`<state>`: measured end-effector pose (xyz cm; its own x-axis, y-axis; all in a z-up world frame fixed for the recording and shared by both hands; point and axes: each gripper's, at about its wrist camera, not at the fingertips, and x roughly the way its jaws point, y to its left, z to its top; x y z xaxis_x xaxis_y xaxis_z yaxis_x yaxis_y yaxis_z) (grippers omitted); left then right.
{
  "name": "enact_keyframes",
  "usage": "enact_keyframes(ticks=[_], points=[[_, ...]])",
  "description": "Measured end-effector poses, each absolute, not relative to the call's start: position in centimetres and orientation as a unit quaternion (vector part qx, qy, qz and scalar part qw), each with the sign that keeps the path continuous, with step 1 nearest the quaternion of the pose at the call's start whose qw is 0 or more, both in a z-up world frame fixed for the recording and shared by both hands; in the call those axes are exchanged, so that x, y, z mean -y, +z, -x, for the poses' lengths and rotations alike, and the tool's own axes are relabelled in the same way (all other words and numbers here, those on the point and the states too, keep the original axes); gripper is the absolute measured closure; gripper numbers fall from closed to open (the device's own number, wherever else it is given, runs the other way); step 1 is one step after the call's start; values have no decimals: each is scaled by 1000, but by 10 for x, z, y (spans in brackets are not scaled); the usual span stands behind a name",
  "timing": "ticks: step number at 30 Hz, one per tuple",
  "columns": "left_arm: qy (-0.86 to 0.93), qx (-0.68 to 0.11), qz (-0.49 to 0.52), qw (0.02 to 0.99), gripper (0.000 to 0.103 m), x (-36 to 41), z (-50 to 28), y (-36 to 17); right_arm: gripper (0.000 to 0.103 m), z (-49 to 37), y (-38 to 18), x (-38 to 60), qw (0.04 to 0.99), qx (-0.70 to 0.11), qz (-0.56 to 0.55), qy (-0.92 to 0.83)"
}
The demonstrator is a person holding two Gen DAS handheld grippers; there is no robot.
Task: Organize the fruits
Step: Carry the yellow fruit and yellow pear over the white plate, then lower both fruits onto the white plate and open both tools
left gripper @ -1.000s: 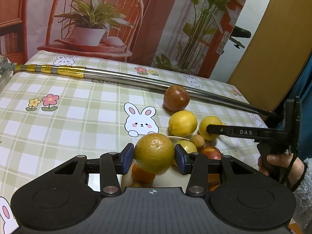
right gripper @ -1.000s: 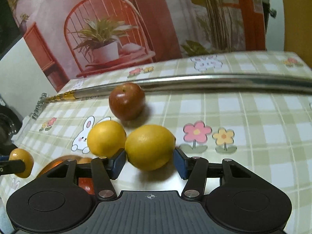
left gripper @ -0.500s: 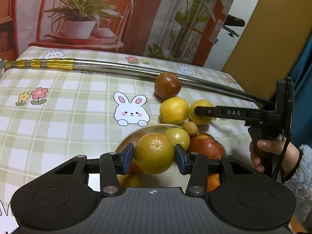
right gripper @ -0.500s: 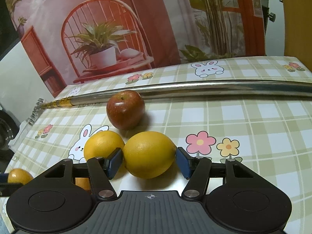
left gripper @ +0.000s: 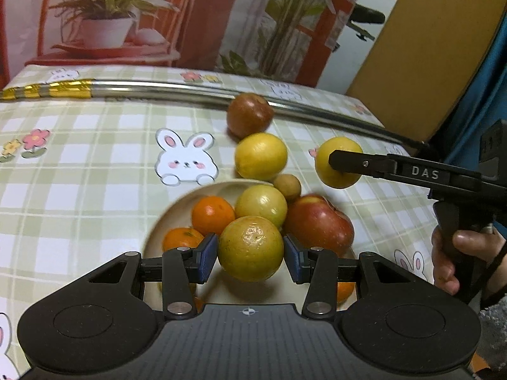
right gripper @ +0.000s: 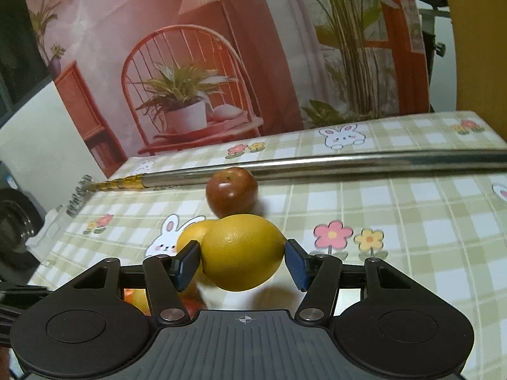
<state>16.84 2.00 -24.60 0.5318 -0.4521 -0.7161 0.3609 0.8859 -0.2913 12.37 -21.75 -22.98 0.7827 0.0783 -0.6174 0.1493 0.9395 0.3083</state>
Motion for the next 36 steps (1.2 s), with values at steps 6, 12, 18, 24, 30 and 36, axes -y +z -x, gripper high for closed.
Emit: enact_keyframes(ticks=[6, 12, 18, 24, 30, 36], points=[[-226, -434, 26, 872, 55, -12, -170, -253, 49, -110, -230, 214, 927, -330, -177, -18], [-219, -436, 12, 873, 55, -9, -172, -254, 49, -105, -228, 214, 928, -326, -179, -17], [-220, -435, 13, 873, 55, -5, -179, -257, 49, -103, -228, 212, 929, -324, -177, -17], [-230, -430, 20, 873, 52, -6, -177, -255, 48, -100, -229, 213, 928, -325, -180, -20], [-231, -411, 22, 881, 49, -9, -171, -240, 49, -95, -229, 211, 927, -328, -182, -19], [-205, -396, 47, 894, 49, -29, -163, -222, 49, -86, -224, 203, 928, -327, -178, -12]])
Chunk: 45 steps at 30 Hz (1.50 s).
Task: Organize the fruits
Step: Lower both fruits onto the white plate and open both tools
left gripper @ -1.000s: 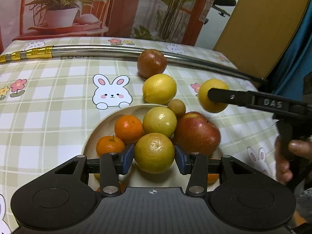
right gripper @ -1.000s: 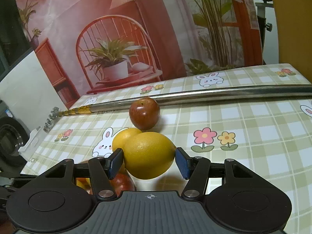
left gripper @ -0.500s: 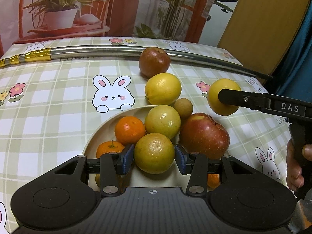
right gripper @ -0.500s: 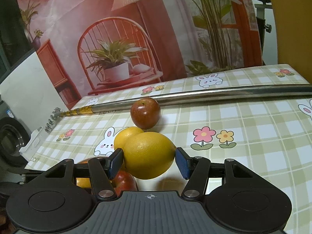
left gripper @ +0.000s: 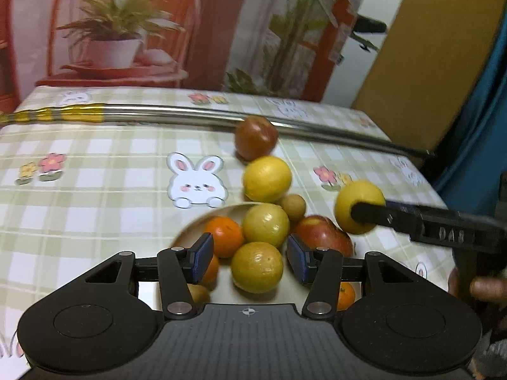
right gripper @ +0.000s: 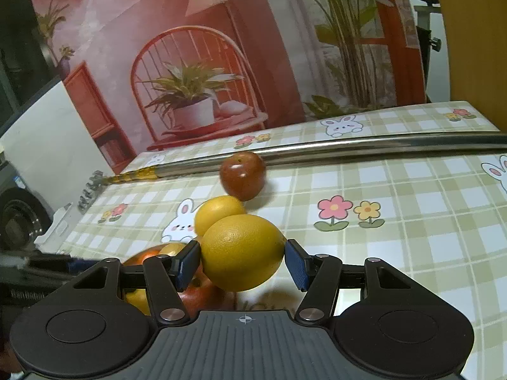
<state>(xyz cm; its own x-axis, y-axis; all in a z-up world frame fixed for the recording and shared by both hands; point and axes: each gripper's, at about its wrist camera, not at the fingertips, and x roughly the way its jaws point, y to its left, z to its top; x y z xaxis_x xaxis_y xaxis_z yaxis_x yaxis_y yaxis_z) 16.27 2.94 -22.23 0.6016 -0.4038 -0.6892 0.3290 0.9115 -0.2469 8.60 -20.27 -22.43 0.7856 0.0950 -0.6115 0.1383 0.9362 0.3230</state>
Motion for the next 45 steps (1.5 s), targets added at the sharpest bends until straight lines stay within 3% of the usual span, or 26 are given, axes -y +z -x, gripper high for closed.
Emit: enact_keyframes(ticks=[14, 26, 36, 45], points=[[-147, -365, 68, 917, 49, -75, -125, -195, 48, -62, -197, 165, 937, -311, -160, 16], [-137, -342, 99, 925, 48, -107, -91, -187, 48, -69, -202, 100, 904, -397, -125, 98], [-128, -348, 122, 921, 48, -117, -99, -197, 48, -102, -222, 55, 865, -484, -9, 131], [-119, -353, 127, 919, 48, -118, -103, -201, 48, -121, -225, 37, 859, -489, 26, 150]])
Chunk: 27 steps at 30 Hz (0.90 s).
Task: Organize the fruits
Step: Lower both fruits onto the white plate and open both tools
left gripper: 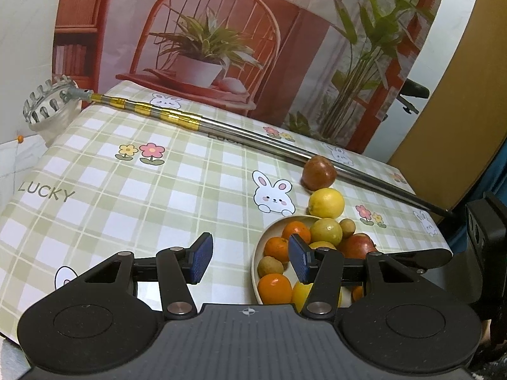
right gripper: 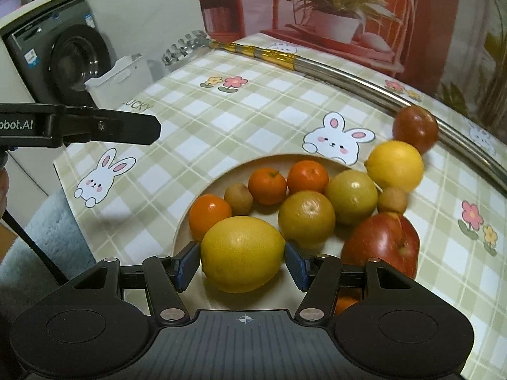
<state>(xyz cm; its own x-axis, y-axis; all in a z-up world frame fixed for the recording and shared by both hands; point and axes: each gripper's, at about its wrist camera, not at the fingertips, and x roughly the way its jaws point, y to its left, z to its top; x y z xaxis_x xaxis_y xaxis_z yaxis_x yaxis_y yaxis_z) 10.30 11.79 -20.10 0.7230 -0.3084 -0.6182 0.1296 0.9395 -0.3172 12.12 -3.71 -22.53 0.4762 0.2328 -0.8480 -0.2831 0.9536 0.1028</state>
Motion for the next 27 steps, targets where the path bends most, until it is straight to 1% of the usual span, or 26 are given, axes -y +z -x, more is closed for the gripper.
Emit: enact_keyframes(ticks=[7, 10, 16, 17, 27], points=[[-123, -357, 120, 918, 48, -114, -101, -201, 48, -117, -226, 41, 852, -497, 4, 165], [-126, -360, 115, 917, 48, -110, -100, -201, 48, -111, -221, 40, 854, -487, -7, 181], [-131, -357, 109, 919, 48, -106, -96, -199, 50, -109, -214, 41, 858, -477, -16, 188], [-131, -357, 108, 919, 48, -105, -96, -198, 52, -108, -213, 43, 860, -475, -20, 186], [-137, -356, 112, 917, 48, -104, -101, -198, 52, -96, -191, 97, 900, -413, -80, 111]])
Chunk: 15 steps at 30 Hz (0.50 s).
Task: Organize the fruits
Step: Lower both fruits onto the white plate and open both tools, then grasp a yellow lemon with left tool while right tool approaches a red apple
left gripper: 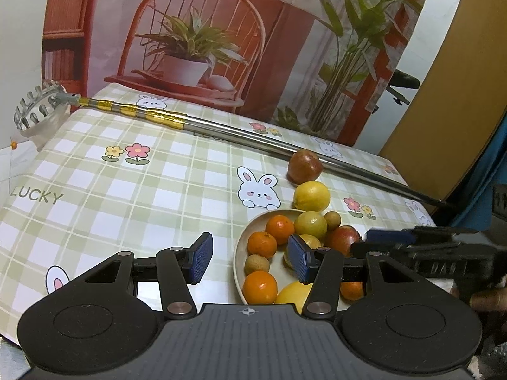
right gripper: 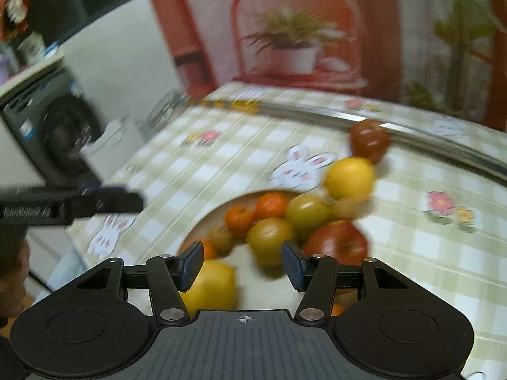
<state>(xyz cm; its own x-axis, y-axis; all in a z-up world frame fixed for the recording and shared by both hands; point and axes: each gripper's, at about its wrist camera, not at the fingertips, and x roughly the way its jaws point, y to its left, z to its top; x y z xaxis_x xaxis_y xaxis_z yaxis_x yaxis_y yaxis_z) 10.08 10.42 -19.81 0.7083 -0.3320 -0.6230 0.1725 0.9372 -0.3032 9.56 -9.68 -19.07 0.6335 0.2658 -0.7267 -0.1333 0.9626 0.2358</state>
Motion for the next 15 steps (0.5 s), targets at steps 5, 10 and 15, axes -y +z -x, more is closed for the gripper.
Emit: enact_keyframes(ticks=[5, 10, 15], points=[[-143, -362, 105, 915, 48, -101, -111, -196, 52, -92, -180, 135, 917, -382, -97, 56], [-152, -363, 103, 913, 48, -96, -123, -190, 52, -91, -169, 170, 930, -350, -109, 15], [-147, -368, 95, 913, 48, -85, -143, -185, 52, -97, -165, 194, 937, -331, -111, -5]])
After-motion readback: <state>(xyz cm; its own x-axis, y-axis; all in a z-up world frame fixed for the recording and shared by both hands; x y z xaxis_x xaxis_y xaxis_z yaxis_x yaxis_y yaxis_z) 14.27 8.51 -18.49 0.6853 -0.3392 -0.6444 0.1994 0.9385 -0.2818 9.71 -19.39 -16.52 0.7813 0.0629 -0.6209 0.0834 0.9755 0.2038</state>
